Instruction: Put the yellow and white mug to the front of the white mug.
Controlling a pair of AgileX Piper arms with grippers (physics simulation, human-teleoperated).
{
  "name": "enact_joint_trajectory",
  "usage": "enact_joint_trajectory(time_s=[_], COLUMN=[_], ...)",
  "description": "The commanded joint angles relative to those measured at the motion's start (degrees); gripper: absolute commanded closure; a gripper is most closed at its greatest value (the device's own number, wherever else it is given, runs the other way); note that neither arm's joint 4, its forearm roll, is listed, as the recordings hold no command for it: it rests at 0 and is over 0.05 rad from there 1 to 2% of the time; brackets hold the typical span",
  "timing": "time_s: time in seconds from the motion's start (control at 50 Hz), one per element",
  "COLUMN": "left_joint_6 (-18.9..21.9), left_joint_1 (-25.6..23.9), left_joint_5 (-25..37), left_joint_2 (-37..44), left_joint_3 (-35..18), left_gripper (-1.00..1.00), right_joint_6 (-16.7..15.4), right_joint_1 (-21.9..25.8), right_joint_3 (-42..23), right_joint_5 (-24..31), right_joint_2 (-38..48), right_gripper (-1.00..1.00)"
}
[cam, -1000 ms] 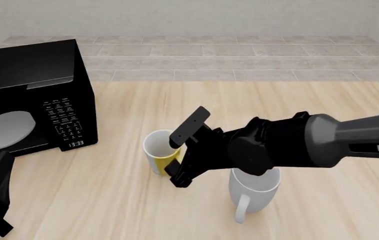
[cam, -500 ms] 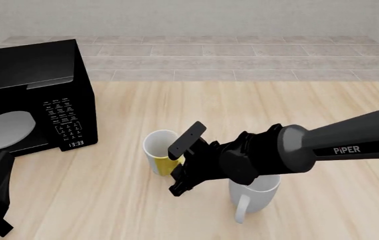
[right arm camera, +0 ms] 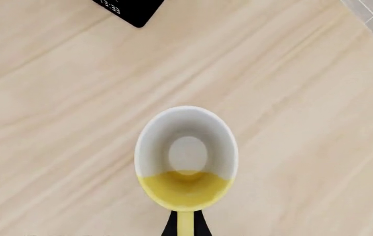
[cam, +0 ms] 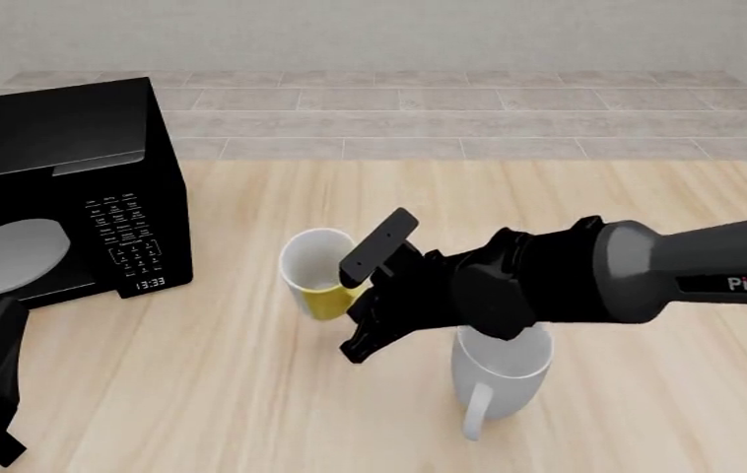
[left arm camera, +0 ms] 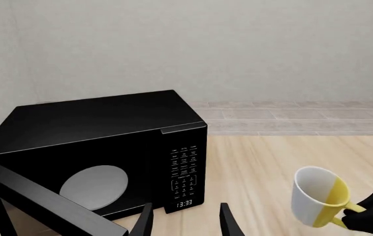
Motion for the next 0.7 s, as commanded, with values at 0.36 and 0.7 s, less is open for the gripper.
enact_joint_trajectory(time_s=[0.36,0.7], left_joint_6=[0.00,-0.01], left_joint_1=[0.01,0.01], left_joint_5=[0.01,0.00], left_joint_2=[-0.02,0.01], left_joint_3=[0.00,0.00], left_gripper=[-1.00,-1.00], right_joint_6=[-3.17,-2.99], right_joint_1=[-6.96,-12.44], right_joint_3=[-3.52,0.07], right_joint_5=[8.33,6.88], right_joint_2=[-10.11,-13.01], right_gripper=[1.00,1.00])
